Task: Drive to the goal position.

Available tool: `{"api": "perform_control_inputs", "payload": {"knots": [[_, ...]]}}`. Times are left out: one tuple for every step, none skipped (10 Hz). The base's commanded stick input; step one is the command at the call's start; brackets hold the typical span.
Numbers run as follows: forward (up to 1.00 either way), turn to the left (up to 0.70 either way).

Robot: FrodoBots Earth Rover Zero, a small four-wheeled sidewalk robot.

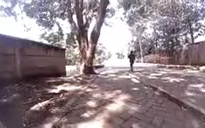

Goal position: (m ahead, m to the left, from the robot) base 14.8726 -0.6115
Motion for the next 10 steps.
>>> {"api": "perform_control_inputs", "payload": {"knots": [[0.7,0.0],[0.7,0.0],[0.7,-0.15],[0.7,-0.29],[0.7,-0.25],[0.7,-0.09],[0.7,0.0],[0.7,0.0],[0.7,-0.26],[0.7,-0.31]]}}
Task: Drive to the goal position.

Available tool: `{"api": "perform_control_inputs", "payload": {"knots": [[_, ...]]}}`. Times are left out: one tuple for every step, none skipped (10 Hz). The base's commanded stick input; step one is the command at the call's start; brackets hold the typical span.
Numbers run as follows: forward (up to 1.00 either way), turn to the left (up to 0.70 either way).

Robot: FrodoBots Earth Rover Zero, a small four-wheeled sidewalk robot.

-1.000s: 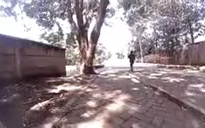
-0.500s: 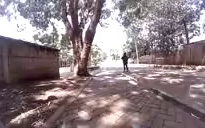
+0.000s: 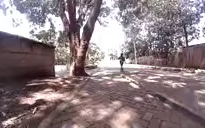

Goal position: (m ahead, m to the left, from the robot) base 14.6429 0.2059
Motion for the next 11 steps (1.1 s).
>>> {"api": "perform_control_inputs", "payload": {"knots": [[0.7,-0.35],[0.7,-0.35],[0.7,-0.35],[0.7,0.0],[0.7,0.0],[0.7,0.0],[0.7,0.0],[0.7,0.0],[0.7,0.0],[0.7,0.0],[0.7,0.0]]}}
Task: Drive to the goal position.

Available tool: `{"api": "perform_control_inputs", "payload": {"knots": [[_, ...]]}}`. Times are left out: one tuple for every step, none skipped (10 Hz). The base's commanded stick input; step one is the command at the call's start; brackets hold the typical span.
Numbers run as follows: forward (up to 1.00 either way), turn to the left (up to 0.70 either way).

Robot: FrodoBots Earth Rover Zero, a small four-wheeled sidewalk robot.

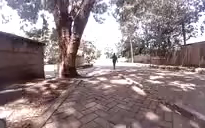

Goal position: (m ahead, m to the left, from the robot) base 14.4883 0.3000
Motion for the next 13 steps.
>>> {"api": "perform_control_inputs", "payload": {"knots": [[0.7,0.0],[0.7,0.0],[0.7,0.0],[0.7,-0.35],[0.7,-0.35],[0.7,-0.2],[0.7,-0.04],[0.7,0.0],[0.7,0.0],[0.7,0.0],[0.7,0.0],[0.7,0.0],[0.7,0.0]]}}
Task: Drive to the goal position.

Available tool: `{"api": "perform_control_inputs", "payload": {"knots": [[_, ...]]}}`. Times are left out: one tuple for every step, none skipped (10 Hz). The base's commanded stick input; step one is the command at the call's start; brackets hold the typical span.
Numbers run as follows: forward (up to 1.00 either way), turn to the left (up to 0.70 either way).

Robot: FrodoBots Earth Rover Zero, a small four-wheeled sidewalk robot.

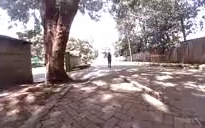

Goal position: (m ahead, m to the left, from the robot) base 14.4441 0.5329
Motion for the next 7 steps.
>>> {"api": "perform_control_inputs", "payload": {"knots": [[0.7,-0.35],[0.7,-0.35],[0.7,-0.31],[0.7,-0.15],[0.7,0.0],[0.7,0.0],[0.7,0.0]]}}
